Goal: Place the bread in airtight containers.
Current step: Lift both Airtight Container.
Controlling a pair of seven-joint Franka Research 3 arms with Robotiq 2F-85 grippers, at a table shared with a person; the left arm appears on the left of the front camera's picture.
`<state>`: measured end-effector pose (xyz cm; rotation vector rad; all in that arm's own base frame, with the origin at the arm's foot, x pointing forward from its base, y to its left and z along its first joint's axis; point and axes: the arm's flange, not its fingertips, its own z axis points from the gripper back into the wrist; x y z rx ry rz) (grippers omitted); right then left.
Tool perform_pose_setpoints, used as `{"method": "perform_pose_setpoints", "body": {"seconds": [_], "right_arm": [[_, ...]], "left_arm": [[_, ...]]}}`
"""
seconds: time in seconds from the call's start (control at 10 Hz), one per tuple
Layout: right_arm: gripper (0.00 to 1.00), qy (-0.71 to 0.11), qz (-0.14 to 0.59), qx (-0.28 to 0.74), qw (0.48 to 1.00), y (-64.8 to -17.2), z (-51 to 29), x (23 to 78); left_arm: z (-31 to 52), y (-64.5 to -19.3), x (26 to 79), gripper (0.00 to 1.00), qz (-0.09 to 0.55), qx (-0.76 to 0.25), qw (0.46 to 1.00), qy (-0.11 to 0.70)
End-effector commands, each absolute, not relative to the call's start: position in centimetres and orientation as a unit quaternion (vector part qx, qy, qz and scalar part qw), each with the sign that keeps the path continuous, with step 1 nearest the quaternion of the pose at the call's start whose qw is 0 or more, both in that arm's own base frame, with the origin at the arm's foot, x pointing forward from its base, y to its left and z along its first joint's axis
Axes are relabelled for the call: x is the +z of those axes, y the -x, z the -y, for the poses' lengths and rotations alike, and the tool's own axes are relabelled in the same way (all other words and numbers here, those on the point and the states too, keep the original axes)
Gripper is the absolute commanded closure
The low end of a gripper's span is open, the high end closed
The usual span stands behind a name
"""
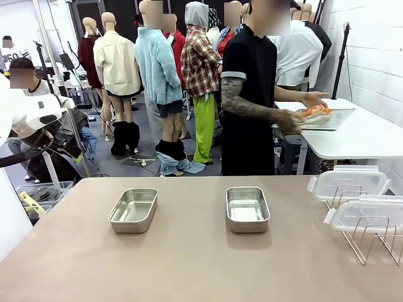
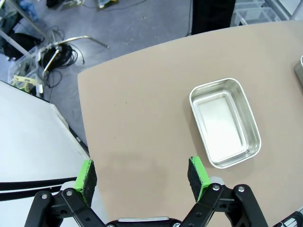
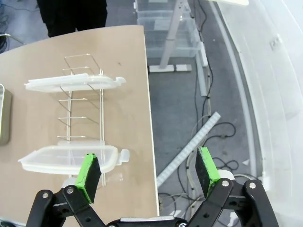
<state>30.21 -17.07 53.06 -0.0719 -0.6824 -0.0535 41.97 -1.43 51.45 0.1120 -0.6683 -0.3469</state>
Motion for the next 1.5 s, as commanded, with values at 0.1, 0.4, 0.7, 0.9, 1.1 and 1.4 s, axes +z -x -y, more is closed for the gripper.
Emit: {"method": "perform_pose_setpoints", "body": {"seconds": [0.1, 0.4, 0.7, 0.9, 1.1, 1.4], "right_arm": [[0.00, 0.034, 0.332, -0.028, 0.942, -30.19, 17.12, 52.93], [0.00, 0.034, 0.332, -0.028, 0.942, -30.19, 17.12, 52.93], [0.00, 0.034, 0.332, -0.028, 0.942, -30.19, 17.12, 52.93], [0.00, 0.034, 0.332, -0.028, 0.942, -30.19, 17.12, 52.93], [0.00, 0.034, 0.332, -0.028, 0.942, -30.19, 17.12, 52.93], [0.00, 0.034, 0.332, -0.028, 0.942, -30.19, 17.12, 52.93]], "left_arm": [[1.38, -42.01, 51.66, 0.00, 0.328, -0.170, 0.928, -0.054], [1.38, -42.01, 51.66, 0.00, 0.328, -0.170, 0.928, -0.054], [1.38, -42.01, 51.66, 0.00, 0.328, -0.170, 0.928, -0.054], [1.38, -42.01, 51.66, 0.00, 0.328, -0.170, 0.928, -0.054], [1.38, -42.01, 51.66, 0.00, 0.328, -0.170, 0.928, -0.054], [1.38, -42.01, 51.66, 0.00, 0.328, -0.170, 0.928, -0.054]]}}
